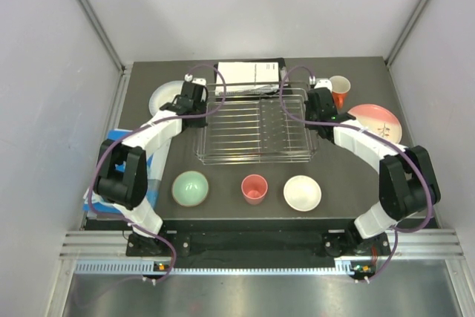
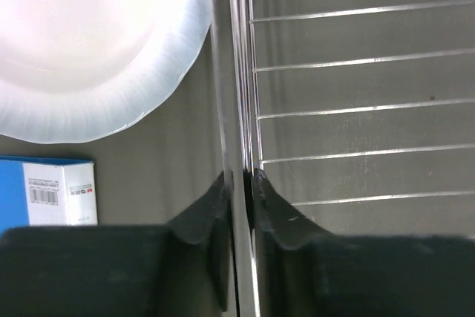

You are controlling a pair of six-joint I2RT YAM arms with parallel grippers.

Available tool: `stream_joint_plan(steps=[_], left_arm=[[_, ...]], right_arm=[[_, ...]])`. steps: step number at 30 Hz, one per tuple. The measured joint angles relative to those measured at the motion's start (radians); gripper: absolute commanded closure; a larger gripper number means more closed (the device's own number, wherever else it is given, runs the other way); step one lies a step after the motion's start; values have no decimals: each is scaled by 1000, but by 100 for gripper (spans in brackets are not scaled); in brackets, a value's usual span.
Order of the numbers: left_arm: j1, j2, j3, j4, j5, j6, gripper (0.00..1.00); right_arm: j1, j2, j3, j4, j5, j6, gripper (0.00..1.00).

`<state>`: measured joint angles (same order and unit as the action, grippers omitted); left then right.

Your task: Load the mixed dishes into the dish rack

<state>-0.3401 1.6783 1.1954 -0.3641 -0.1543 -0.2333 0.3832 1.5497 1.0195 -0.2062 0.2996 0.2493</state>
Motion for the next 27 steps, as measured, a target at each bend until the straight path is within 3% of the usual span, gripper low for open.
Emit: stream_joint_plan(steps=[1,4,10,13,17,22,27], left_arm=[[-2,0,-1,-5,0,15,59],[-24,0,0,-28,23,55,37],[-98,6,31,-123,75,101,26],[-105,9,58,-150,92,120,21],[-111,5,105,-171,75,150,2],[-115,-43,158,-159,53,177,1],[-111,-126,181,-161,32,188,1]], right_arm=[[0,0,-5,8,2,-1,86],[1,0,-25,30,10,5,66],[6,0,-58,21,16,14,31],[13,-1,-57,26,10,17,24],[22,-13,-57,25,-5,24,21],[33,-60,-56,19,-21,24,9],[42,-136,-54,14,-20,23,6]])
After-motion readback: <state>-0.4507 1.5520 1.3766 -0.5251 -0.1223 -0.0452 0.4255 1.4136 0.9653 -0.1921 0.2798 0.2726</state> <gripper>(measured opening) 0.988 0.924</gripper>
